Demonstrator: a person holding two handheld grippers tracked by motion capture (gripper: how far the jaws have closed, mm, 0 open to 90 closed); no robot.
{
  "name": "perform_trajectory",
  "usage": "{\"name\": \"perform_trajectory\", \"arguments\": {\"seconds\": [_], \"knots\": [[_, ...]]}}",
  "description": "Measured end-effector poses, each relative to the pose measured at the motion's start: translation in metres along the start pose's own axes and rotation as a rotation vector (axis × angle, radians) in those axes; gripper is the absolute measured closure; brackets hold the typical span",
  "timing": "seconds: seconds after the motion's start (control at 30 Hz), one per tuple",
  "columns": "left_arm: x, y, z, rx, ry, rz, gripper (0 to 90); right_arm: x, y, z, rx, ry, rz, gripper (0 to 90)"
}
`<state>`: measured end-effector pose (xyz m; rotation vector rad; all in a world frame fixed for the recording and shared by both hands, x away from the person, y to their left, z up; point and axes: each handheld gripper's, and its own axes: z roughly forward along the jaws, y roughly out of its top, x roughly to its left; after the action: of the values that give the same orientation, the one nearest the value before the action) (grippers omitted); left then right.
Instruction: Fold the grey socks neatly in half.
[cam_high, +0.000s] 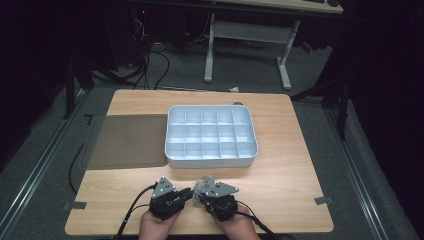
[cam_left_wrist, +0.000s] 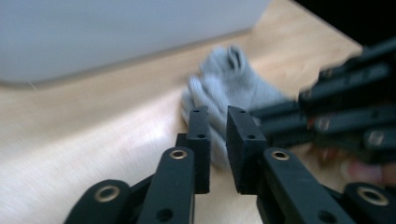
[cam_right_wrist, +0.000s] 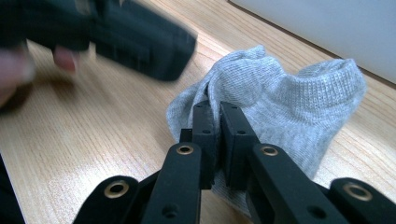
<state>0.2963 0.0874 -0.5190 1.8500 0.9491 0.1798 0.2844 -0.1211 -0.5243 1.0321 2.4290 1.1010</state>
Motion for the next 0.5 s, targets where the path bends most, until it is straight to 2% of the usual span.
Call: {"name": "perform_trajectory", "arguments": {"seconds": [0.1,0.2,0.33,0.5], "knots": [[-0.005,0.010,0.004,-0.027,-0.004,0.017,86.7,0.001,-0.001,0.000,-0.004,-0.001,-0.005,86.1],[-0.015,0.014,0.012,-0.038,-0.003,0.056,89.9,0.001,-0.001,0.000,-0.006,-0.002,-0.003,86.1],[-0.020,0.012,0.021,-0.019,-0.003,0.069,90.0,0.001,-0.002,0.000,-0.010,0.000,-0.002,86.1],[-0.016,0.008,0.028,0.015,0.021,0.072,90.0,0.002,-0.002,0.000,-0.012,-0.010,-0.002,85.9]]}}
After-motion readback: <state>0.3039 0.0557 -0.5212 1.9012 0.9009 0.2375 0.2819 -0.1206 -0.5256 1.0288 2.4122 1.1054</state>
